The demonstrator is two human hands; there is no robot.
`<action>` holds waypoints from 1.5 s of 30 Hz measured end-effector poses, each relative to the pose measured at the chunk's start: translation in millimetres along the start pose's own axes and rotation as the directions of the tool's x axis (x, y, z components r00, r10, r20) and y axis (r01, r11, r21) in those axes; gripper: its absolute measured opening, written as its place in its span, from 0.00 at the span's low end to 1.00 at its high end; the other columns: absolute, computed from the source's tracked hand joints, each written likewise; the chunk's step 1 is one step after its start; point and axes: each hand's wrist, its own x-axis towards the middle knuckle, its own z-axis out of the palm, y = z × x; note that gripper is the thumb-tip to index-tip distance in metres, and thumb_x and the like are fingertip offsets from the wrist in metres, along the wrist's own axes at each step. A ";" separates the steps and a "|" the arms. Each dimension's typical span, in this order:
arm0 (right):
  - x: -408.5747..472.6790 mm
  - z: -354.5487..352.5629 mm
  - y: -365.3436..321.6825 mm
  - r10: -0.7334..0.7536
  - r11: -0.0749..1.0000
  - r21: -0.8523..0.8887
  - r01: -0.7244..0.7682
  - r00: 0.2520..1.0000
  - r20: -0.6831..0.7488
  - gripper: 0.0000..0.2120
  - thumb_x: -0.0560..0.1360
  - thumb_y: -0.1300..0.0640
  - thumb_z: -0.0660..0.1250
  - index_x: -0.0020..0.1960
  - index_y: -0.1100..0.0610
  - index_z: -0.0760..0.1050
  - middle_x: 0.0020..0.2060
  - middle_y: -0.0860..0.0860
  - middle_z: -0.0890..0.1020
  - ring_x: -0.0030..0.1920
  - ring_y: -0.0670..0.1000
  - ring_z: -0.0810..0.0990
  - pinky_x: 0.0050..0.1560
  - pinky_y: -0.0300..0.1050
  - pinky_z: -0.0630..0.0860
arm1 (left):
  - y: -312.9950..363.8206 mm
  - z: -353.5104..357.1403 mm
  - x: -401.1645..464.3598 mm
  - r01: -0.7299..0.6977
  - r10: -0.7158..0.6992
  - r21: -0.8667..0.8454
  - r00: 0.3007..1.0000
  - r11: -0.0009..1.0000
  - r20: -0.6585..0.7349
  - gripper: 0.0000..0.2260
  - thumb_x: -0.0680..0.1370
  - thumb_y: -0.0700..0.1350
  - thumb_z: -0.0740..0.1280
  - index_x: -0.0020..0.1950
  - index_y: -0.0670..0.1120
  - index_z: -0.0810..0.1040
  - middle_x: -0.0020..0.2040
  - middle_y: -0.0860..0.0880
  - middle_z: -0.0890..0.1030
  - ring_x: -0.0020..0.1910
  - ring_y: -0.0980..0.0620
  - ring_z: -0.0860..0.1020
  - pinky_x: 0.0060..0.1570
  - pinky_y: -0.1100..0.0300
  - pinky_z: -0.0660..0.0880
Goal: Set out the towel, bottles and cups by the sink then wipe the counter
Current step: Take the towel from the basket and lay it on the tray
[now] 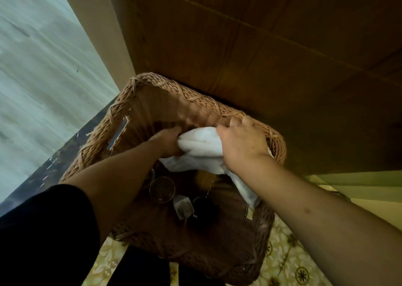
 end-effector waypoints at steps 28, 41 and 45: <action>-233.1 -235.0 49.4 -0.286 0.945 -0.132 0.299 0.563 -0.776 0.20 0.71 0.48 0.73 0.59 0.47 0.70 0.52 0.50 0.74 0.55 0.56 0.71 0.48 0.56 0.72 | 109.7 -193.4 -376.7 0.071 0.200 0.259 0.452 0.963 -0.869 0.07 0.68 0.53 0.62 0.44 0.54 0.71 0.39 0.53 0.78 0.37 0.49 0.74 0.31 0.62 0.62; -378.4 -225.6 -214.3 -0.709 0.574 -0.432 0.695 0.159 -0.687 0.21 0.72 0.44 0.73 0.61 0.48 0.72 0.52 0.50 0.78 0.52 0.54 0.74 0.48 0.51 0.70 | -24.8 -13.4 -725.7 0.421 -0.258 -0.123 0.281 0.899 -0.924 0.14 0.69 0.60 0.60 0.48 0.55 0.77 0.40 0.54 0.78 0.38 0.51 0.76 0.34 0.57 0.71; -450.8 -200.2 -304.0 -0.783 0.401 -0.488 0.775 0.013 -0.622 0.24 0.72 0.41 0.73 0.65 0.47 0.72 0.54 0.50 0.79 0.53 0.53 0.75 0.51 0.52 0.73 | -44.1 69.6 -836.0 0.505 -0.401 -0.274 0.162 0.819 -0.902 0.22 0.65 0.61 0.59 0.51 0.53 0.82 0.44 0.49 0.84 0.42 0.45 0.80 0.36 0.55 0.71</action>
